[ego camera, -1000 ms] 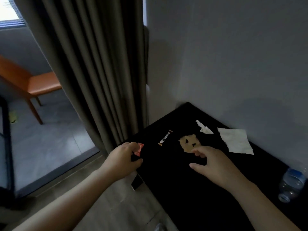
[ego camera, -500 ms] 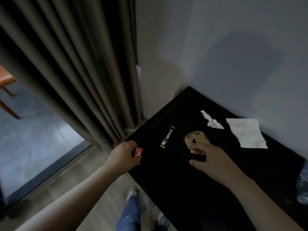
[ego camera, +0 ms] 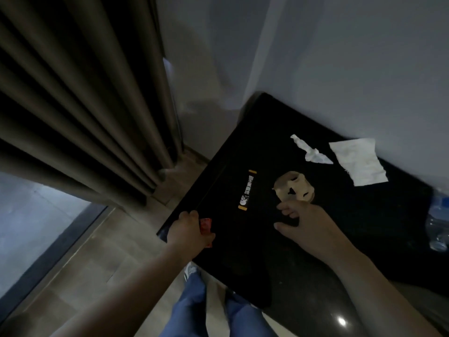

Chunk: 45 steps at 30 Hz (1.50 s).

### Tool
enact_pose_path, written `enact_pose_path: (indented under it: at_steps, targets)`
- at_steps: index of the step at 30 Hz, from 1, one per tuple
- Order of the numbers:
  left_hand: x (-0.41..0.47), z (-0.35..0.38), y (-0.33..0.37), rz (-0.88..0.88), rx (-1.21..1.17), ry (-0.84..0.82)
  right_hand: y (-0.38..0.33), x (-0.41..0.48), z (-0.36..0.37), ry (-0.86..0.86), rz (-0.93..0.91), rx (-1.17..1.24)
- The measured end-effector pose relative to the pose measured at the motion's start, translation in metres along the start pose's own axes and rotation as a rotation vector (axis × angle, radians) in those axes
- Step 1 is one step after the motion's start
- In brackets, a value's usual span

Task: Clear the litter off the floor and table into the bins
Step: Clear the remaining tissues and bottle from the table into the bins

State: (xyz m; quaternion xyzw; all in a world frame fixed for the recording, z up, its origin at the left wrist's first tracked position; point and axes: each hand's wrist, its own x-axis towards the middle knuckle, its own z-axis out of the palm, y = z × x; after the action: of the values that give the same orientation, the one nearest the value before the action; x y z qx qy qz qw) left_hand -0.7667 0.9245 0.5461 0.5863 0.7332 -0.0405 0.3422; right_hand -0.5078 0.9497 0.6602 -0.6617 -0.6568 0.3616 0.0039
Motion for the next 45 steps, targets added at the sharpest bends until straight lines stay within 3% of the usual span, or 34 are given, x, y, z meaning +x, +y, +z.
enact_pose_path:
  at_steps: [7,16,24,31,45]
  targets:
    - [0.017,0.012,0.005,0.073,0.08,-0.018,0.012,-0.012,0.014,-0.005,0.107,0.058]
    - [0.028,0.011,0.028,0.065,-0.08,-0.017,0.042,-0.01,-0.001,-0.012,0.109,0.081]
    - [0.054,0.004,0.092,0.114,-0.22,0.042,0.085,-0.005,-0.024,-0.007,0.083,0.095]
    - [0.077,0.01,0.132,0.095,-0.117,0.065,0.126,-0.001,-0.037,-0.004,0.103,0.091]
    - [0.084,0.022,0.145,0.028,-0.003,0.08,0.149,0.006,-0.035,0.011,0.084,0.119]
